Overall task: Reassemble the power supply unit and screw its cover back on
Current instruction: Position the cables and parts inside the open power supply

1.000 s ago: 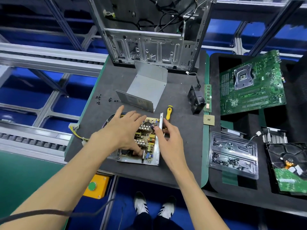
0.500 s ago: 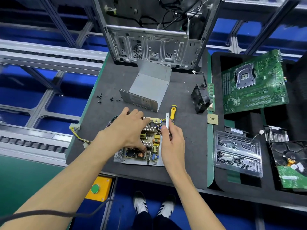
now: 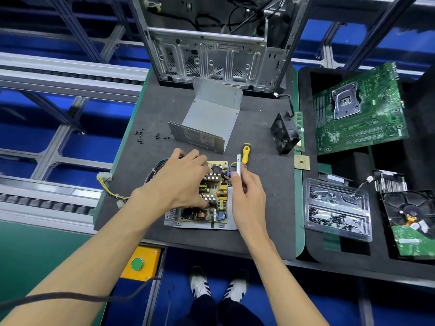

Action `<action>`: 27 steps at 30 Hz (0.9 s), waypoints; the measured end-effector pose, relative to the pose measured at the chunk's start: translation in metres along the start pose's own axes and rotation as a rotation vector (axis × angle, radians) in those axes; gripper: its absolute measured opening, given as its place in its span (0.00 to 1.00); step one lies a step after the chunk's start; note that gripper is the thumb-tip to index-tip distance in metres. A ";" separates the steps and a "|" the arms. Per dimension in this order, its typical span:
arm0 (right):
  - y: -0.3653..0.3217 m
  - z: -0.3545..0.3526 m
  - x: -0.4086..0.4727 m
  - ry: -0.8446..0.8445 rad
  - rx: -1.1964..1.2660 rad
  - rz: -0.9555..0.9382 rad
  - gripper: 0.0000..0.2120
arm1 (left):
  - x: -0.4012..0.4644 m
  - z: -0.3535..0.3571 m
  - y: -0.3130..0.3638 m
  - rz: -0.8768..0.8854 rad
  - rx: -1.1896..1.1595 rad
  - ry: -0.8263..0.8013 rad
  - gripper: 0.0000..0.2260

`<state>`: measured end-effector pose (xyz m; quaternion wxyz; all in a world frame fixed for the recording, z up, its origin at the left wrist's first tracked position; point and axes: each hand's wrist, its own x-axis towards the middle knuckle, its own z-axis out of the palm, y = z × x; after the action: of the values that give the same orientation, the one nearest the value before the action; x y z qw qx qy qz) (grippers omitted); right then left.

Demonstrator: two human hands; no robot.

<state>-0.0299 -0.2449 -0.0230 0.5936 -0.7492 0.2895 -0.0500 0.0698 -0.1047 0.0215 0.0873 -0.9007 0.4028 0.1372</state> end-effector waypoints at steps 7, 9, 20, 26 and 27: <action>0.000 -0.001 0.000 0.020 0.029 -0.026 0.13 | 0.001 -0.004 -0.003 0.003 -0.027 -0.018 0.31; 0.001 -0.001 0.000 0.028 0.036 -0.029 0.12 | 0.002 -0.004 -0.003 0.007 -0.015 -0.036 0.31; 0.003 0.000 0.000 0.039 0.034 -0.033 0.13 | -0.003 0.001 0.007 -0.009 0.027 -0.031 0.32; 0.002 -0.002 0.001 0.035 0.011 -0.051 0.14 | -0.002 0.002 0.007 -0.019 0.018 -0.036 0.31; 0.002 -0.002 0.001 0.035 0.012 -0.052 0.14 | -0.001 0.001 0.007 -0.018 0.023 -0.041 0.31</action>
<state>-0.0309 -0.2469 -0.0248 0.5913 -0.7520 0.2800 -0.0803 0.0634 -0.1081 0.0206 0.1071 -0.9003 0.3942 0.1502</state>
